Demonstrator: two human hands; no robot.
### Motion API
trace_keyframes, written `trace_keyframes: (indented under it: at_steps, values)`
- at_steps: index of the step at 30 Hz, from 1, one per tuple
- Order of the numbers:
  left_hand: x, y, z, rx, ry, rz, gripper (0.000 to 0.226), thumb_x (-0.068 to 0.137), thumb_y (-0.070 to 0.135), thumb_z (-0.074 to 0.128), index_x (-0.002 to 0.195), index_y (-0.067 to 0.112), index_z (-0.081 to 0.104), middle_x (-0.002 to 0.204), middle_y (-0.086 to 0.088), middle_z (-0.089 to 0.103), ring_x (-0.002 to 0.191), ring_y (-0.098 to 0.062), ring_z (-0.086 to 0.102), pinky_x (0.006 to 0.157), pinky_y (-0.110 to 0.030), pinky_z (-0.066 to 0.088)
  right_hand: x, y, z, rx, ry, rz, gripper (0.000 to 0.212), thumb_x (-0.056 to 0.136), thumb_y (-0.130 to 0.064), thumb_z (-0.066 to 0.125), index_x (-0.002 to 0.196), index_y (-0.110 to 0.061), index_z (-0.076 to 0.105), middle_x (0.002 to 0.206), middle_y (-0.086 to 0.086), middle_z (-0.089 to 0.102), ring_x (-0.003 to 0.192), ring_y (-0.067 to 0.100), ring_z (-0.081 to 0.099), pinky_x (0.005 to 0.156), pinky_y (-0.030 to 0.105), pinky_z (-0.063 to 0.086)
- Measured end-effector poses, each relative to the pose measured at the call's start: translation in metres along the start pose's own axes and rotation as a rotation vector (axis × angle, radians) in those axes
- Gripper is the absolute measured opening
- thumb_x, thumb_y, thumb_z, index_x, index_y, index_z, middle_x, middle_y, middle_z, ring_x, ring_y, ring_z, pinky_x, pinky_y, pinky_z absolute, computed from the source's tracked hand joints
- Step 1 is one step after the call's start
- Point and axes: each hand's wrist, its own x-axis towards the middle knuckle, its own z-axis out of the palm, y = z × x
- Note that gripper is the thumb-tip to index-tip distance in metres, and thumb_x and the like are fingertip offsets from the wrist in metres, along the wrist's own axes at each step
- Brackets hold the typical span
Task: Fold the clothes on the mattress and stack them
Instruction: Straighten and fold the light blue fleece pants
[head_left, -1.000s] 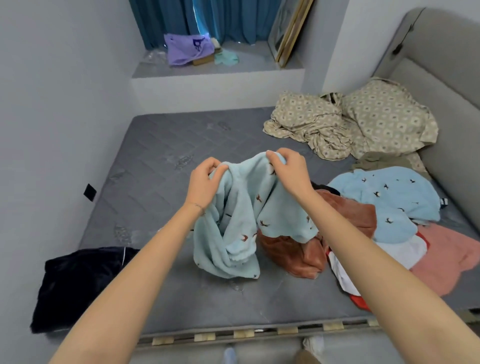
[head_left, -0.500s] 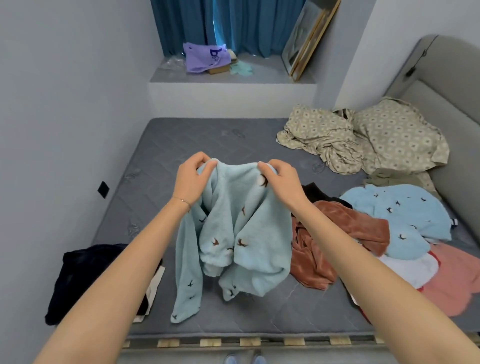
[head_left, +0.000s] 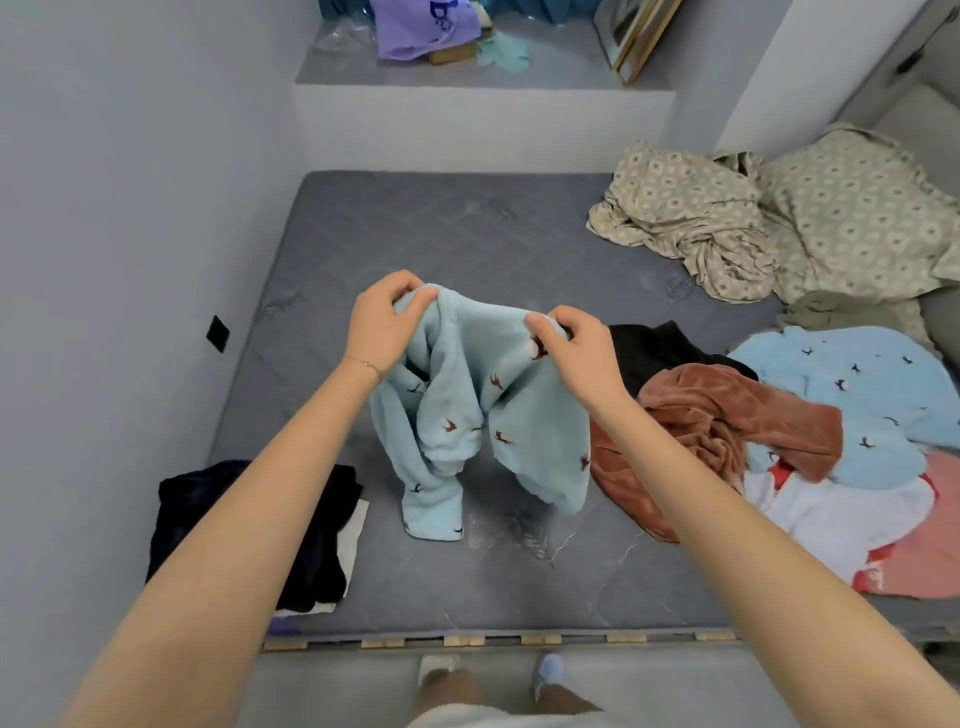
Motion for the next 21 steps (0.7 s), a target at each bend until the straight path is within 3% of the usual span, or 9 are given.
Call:
trace_keyframes:
  at_steps: [3,6,7,9,12,16,18,21]
  values:
    - [-0.007,-0.051,0.003,0.041,-0.174,-0.074,0.021,0.092,0.025,0.062,0.078,0.010,0.061,0.073,0.007,0.057,0.068,-0.002,0.048,0.067,-0.013,0.037,-0.007,0.026,0.031,-0.077,0.002,0.095,0.043,0.092,-0.034,0.064,0.055,-0.025,0.044,0.053,-0.012,0.050,0.055,0.004,0.042,0.059,0.024,0.034]
    - [-0.025,-0.102,0.016,0.102,-0.359,-0.199,0.018,0.088,0.024,0.067,0.076,0.011,0.064,0.071,0.004,0.058,0.066,-0.010,0.048,0.066,-0.020,0.039,-0.025,0.065,0.060,-0.145,-0.074,0.227,0.041,0.092,-0.032,0.065,0.061,-0.008,0.053,0.064,0.010,0.057,0.063,0.020,0.046,0.066,0.040,0.040]
    - [-0.033,-0.117,0.021,0.114,-0.418,-0.250,0.017,0.086,0.024,0.068,0.074,0.013,0.064,0.069,0.005,0.058,0.064,-0.010,0.048,0.065,-0.022,0.039,-0.032,0.078,0.069,-0.161,-0.096,0.277,0.043,0.092,-0.032,0.066,0.065,0.000,0.056,0.069,0.020,0.058,0.064,0.023,0.044,0.067,0.042,0.040]
    - [-0.048,-0.145,0.031,0.127,-0.515,-0.326,0.018,0.085,0.024,0.070,0.071,0.014,0.064,0.068,0.007,0.058,0.063,-0.008,0.048,0.066,-0.023,0.040,-0.045,0.102,0.085,-0.169,-0.120,0.381,0.046,0.091,-0.032,0.068,0.070,0.007,0.058,0.069,0.023,0.055,0.063,0.019,0.041,0.064,0.040,0.037]
    - [-0.071,-0.178,0.043,0.130,-0.584,-0.391,0.019,0.085,0.022,0.072,0.072,0.011,0.064,0.069,0.004,0.058,0.067,-0.010,0.050,0.069,-0.022,0.042,-0.064,0.133,0.106,-0.225,-0.179,0.505,0.042,0.088,-0.029,0.069,0.065,0.002,0.056,0.066,0.014,0.049,0.062,0.016,0.042,0.062,0.036,0.034]
    - [-0.092,-0.217,0.061,0.106,-0.684,-0.524,0.019,0.087,0.024,0.070,0.072,0.015,0.063,0.073,0.001,0.058,0.072,-0.012,0.051,0.071,-0.021,0.041,-0.084,0.173,0.138,-0.236,-0.277,0.598,0.044,0.084,-0.024,0.071,0.058,-0.015,0.036,0.060,0.004,0.036,0.059,0.014,0.033,0.057,0.031,0.029]
    - [-0.090,-0.232,0.067,0.087,-0.696,-0.577,0.018,0.088,0.027,0.069,0.074,0.017,0.065,0.074,0.004,0.060,0.073,-0.011,0.053,0.071,-0.021,0.040,-0.085,0.187,0.145,-0.203,-0.284,0.653,0.043,0.082,-0.027,0.074,0.058,-0.015,0.040,0.058,-0.001,0.039,0.057,0.010,0.035,0.055,0.024,0.032]
    - [-0.073,-0.250,0.078,0.089,-0.583,-0.567,0.015,0.090,0.030,0.066,0.084,0.016,0.068,0.086,0.010,0.064,0.081,-0.004,0.056,0.078,-0.023,0.040,-0.072,0.209,0.153,-0.116,-0.249,0.667,0.031,0.082,-0.030,0.077,0.070,-0.007,0.060,0.068,0.003,0.058,0.064,0.010,0.049,0.066,0.028,0.044]
